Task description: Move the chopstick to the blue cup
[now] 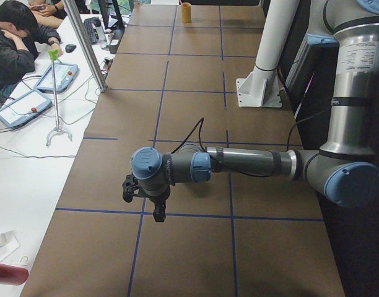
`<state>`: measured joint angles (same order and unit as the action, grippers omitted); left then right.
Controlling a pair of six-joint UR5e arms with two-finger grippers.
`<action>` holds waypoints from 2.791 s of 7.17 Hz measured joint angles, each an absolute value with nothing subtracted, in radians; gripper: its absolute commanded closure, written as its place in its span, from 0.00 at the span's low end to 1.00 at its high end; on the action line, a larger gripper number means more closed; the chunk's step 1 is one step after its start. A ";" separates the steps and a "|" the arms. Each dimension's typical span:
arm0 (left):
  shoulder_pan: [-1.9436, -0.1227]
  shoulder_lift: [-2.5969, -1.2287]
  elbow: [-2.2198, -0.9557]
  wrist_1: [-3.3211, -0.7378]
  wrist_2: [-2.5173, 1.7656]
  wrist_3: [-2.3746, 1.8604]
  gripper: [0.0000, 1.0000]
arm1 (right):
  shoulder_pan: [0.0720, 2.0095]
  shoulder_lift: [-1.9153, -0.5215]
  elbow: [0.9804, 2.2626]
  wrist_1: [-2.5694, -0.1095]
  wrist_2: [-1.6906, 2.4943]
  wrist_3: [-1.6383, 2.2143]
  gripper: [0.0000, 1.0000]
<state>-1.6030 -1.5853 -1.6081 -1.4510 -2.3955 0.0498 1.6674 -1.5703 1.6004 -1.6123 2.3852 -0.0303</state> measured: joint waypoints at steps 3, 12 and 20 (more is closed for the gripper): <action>-1.602 -1.593 -1.608 -1.452 -2.395 0.048 0.00 | 1.667 -1.580 1.614 -1.612 2.390 -0.031 0.00; -1.593 -1.609 -1.605 -1.479 -2.399 0.044 0.00 | 1.667 -1.575 1.616 -1.611 2.388 -0.029 0.00; -1.445 -1.640 -1.728 -1.500 -2.630 -0.367 0.00 | 1.667 -1.578 1.637 -1.611 2.387 -0.030 0.00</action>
<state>-1.4451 -1.6399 -1.7280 -1.4999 -2.6302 -0.3670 1.6674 -1.5779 1.6367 -1.6107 2.3866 -0.0305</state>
